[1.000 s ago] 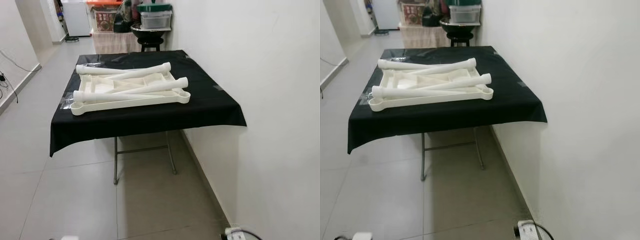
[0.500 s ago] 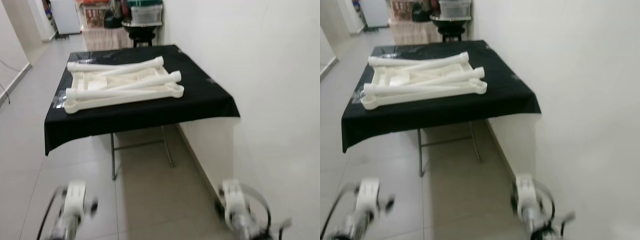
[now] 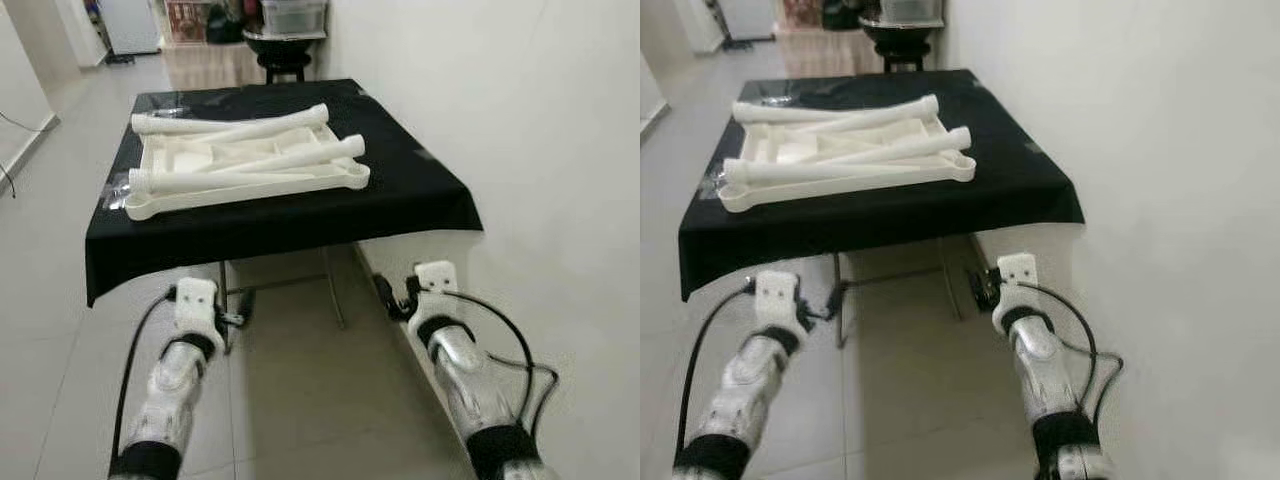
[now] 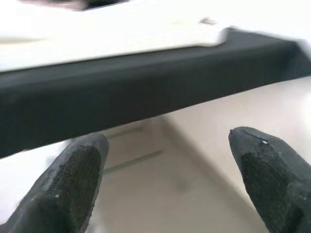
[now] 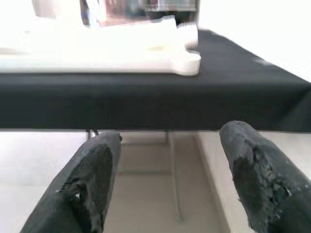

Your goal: Building children table

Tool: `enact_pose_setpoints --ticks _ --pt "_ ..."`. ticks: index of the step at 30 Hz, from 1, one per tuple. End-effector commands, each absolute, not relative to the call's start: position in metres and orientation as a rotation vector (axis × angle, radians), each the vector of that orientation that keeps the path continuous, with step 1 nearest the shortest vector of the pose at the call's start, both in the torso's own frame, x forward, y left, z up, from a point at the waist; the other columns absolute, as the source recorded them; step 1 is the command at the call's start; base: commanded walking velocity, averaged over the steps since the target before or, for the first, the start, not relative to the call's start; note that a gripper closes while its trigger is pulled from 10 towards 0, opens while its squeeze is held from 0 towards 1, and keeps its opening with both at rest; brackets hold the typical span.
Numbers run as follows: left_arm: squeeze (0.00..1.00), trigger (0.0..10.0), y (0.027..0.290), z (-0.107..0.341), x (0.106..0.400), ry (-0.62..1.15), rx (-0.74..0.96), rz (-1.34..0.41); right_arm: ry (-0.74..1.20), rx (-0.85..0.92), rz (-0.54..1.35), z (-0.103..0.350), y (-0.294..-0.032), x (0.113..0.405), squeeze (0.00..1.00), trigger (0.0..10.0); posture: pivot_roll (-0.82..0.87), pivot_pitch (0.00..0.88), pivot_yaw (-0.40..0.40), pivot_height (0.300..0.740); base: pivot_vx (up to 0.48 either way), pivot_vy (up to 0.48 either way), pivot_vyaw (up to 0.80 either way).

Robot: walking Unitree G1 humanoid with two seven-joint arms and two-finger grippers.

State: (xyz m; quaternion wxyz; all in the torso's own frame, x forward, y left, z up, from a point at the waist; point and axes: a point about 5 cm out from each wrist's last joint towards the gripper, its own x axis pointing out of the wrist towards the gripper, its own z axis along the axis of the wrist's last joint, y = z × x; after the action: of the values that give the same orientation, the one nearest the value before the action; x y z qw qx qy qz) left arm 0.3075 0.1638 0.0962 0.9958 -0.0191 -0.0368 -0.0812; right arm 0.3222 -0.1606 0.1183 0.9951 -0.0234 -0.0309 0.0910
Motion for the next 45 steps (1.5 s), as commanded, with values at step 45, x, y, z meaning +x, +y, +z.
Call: enact_pose_setpoints --ticks 45 --pt "0.00 10.0 0.136 0.136 0.286 -0.039 -0.038 -0.354 -0.113 0.068 0.329 0.155 -0.140 0.298 0.00 10.0 -0.15 0.000 0.013 0.740 0.155 0.000 0.11"
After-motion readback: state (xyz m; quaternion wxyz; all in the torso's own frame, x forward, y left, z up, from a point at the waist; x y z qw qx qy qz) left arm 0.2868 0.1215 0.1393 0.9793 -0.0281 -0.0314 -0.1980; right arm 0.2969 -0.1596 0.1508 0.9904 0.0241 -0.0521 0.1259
